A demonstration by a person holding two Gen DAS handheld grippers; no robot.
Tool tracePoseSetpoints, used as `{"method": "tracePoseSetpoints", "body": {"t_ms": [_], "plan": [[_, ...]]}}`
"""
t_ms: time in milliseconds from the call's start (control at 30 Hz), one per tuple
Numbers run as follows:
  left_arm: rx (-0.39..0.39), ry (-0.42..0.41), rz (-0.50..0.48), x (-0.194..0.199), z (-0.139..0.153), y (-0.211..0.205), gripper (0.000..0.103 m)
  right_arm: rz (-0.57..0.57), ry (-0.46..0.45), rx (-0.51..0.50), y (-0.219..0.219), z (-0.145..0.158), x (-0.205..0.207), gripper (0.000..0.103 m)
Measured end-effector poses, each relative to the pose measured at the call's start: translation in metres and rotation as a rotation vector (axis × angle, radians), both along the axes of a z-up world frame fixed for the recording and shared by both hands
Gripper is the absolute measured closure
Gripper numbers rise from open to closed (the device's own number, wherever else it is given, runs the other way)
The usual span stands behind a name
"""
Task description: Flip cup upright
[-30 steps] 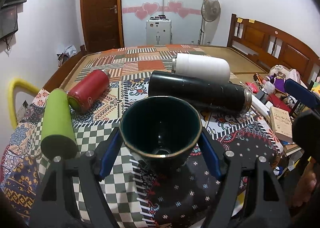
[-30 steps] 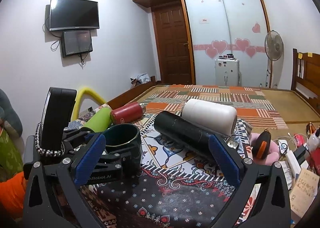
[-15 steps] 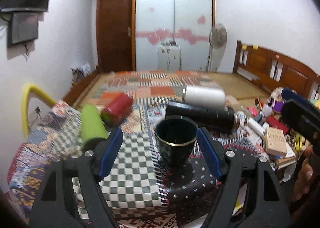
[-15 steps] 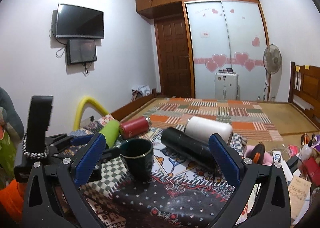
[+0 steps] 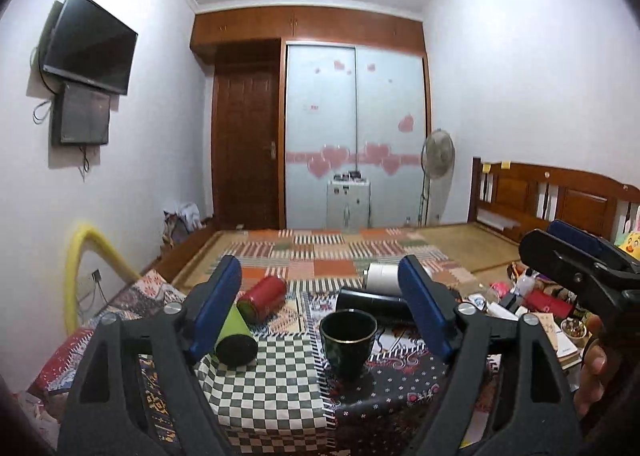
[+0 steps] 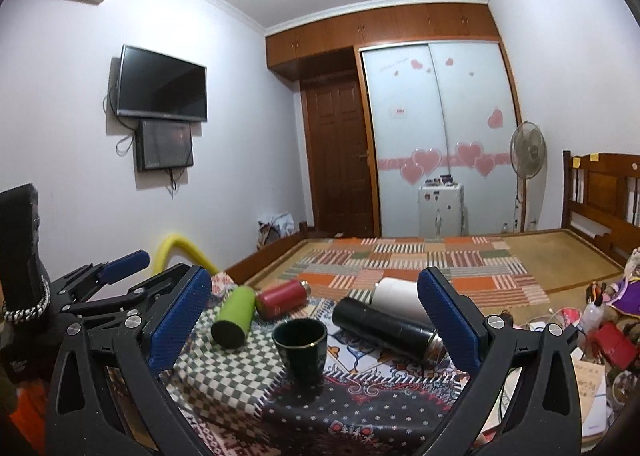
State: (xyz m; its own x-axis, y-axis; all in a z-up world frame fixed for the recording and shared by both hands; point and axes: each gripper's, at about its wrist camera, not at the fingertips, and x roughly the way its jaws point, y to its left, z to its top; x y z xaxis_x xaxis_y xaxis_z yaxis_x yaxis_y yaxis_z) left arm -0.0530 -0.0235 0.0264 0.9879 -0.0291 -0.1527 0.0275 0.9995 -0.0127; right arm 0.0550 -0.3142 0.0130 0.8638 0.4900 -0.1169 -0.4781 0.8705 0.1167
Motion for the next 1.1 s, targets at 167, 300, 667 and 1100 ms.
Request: {"method": "tracePoseSetpoints", "body": {"t_ms": [167, 300, 667, 1100], "plan": [[0.005, -0.049, 0.014, -0.017, 0.005, -0.002, 0.007, -0.005, -0.019, 0.011, 0.000, 0.003, -0.009, 0.000], [0.017, -0.063, 0.019, -0.022, 0.005, -0.003, 0.002, -0.005, -0.022, 0.004, 0.003, 0.001, -0.011, 0.000], [0.004, -0.043, 0.023, -0.022, 0.002, -0.004, 0.000, 0.000, -0.008, 0.003, 0.002, -0.005, -0.013, 0.000], [-0.004, -0.032, 0.021, -0.019, 0.001, -0.002, 0.000, -0.003, -0.006, -0.004, 0.004, -0.006, -0.015, 0.000]]}}
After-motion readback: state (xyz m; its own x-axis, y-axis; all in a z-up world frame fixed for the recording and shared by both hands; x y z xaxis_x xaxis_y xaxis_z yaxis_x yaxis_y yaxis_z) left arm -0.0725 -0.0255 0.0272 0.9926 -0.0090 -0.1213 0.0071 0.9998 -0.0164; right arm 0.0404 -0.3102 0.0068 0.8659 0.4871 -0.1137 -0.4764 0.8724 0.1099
